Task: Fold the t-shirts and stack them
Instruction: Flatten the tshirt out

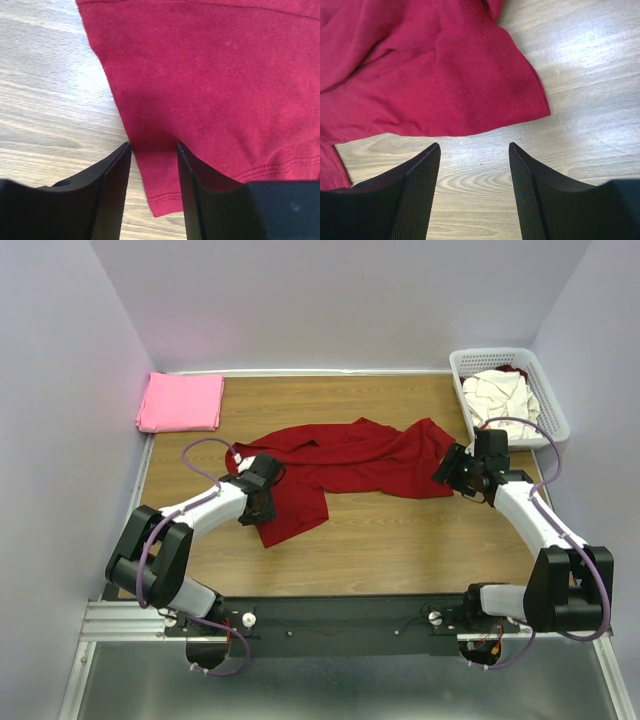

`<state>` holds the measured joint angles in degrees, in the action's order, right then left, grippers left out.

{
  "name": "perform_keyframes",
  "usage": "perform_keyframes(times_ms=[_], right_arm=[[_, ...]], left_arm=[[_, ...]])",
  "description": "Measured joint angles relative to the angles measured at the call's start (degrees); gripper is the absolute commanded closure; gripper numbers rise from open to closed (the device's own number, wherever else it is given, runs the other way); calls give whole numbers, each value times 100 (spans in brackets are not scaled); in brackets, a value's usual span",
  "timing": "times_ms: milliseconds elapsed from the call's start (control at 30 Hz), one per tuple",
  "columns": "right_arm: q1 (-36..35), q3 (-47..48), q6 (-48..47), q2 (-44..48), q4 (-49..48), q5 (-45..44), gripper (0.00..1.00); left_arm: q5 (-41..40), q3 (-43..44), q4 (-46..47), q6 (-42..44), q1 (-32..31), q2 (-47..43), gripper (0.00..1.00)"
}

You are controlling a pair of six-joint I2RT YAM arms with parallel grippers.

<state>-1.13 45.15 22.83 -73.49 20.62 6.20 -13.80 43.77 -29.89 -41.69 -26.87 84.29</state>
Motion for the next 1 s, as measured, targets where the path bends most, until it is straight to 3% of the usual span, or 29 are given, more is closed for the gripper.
perform_keyframes(times_ms=[100,167,200,267,900,1000], right_arm=[[0,-2,2,52,-9,39,36],[0,-15,2,63,-28,70,36],[0,-33,2,68,-39,81,36],[0,-50,2,70,-46,92,36],[0,-127,9,-286,-87,-428,36],[-2,-61,7,-586,4,-662,42]], left_arm=[[-9,48,-13,-37,-39,52,63],[-11,109,-20,-74,-85,114,77],[-9,125,-15,-101,-103,133,90],[-9,153,-4,-164,-127,162,100],[13,-120,-50,-155,-138,-378,100],[11,-131,-17,-83,-138,-603,100]])
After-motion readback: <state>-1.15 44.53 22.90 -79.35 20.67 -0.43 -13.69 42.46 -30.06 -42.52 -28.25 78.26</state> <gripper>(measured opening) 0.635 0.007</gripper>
